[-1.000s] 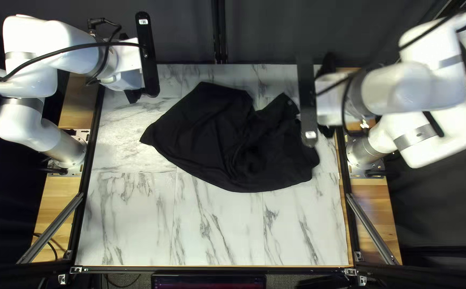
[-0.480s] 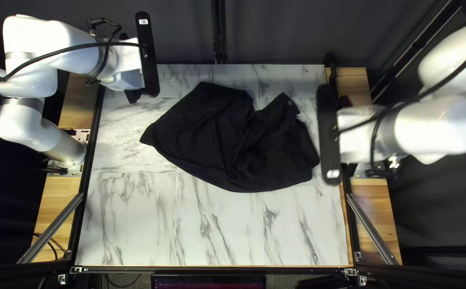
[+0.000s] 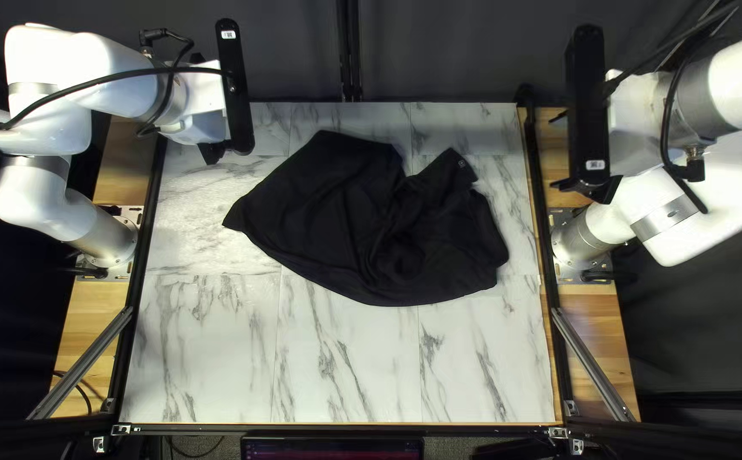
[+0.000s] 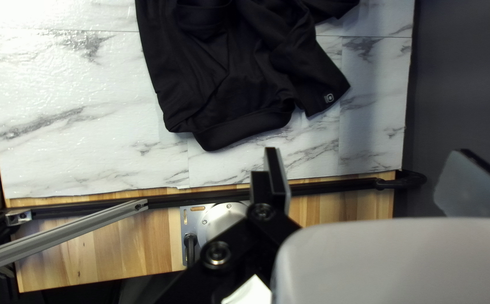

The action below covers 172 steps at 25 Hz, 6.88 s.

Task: Fold t-shirt

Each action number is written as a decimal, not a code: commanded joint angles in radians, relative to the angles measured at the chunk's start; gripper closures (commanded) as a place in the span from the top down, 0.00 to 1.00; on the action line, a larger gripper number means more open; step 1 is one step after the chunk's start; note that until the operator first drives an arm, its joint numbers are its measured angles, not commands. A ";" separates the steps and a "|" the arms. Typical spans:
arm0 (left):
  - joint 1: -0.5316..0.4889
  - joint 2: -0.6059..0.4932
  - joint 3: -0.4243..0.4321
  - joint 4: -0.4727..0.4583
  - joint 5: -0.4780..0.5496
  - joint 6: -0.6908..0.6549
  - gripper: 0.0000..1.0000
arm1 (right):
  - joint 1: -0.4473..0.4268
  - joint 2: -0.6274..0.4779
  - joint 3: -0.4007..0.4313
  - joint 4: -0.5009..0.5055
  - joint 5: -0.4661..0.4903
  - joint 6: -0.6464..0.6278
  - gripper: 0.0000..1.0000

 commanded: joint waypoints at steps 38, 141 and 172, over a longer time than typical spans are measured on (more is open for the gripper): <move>-0.205 0.354 0.323 -0.225 -0.369 0.027 1.00 | 0.000 0.000 0.000 0.000 0.000 0.000 1.00; 0.257 0.406 0.371 -0.337 -0.412 0.565 1.00 | 0.000 0.000 0.000 0.000 0.000 0.000 1.00; 0.309 0.288 0.466 -0.370 -0.404 0.477 0.00 | 0.000 0.000 0.000 0.000 0.000 0.000 1.00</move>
